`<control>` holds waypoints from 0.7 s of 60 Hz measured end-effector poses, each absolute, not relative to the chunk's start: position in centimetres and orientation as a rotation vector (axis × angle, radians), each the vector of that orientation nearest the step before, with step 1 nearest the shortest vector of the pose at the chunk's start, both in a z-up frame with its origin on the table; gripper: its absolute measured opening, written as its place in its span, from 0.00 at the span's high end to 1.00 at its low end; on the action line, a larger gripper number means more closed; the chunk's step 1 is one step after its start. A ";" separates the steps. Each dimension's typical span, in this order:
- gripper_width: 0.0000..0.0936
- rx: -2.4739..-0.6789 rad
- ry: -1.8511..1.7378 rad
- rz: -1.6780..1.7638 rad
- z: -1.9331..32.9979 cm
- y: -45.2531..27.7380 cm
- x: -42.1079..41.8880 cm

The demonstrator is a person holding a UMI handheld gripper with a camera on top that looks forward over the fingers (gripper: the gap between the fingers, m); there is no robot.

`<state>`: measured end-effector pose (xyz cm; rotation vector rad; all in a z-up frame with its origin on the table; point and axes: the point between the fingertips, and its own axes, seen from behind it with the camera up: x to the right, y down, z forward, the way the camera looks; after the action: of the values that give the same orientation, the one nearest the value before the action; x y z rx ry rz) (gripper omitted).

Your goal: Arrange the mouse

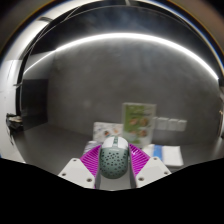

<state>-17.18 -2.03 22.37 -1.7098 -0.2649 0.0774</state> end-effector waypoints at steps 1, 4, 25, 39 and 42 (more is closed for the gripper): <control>0.57 -1.701 -0.254 0.054 23.0 -2.0 -15.3; 0.57 -1.683 -0.218 -0.010 24.5 -1.9 -9.6; 0.57 -2.043 -0.052 -0.006 2.7 0.6 5.9; 0.49 -2.105 -0.022 0.056 -0.3 0.7 6.2; 0.43 -2.115 -0.031 0.035 -0.4 0.9 6.2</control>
<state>6.18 0.89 -0.43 -2.1150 -0.0314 0.0350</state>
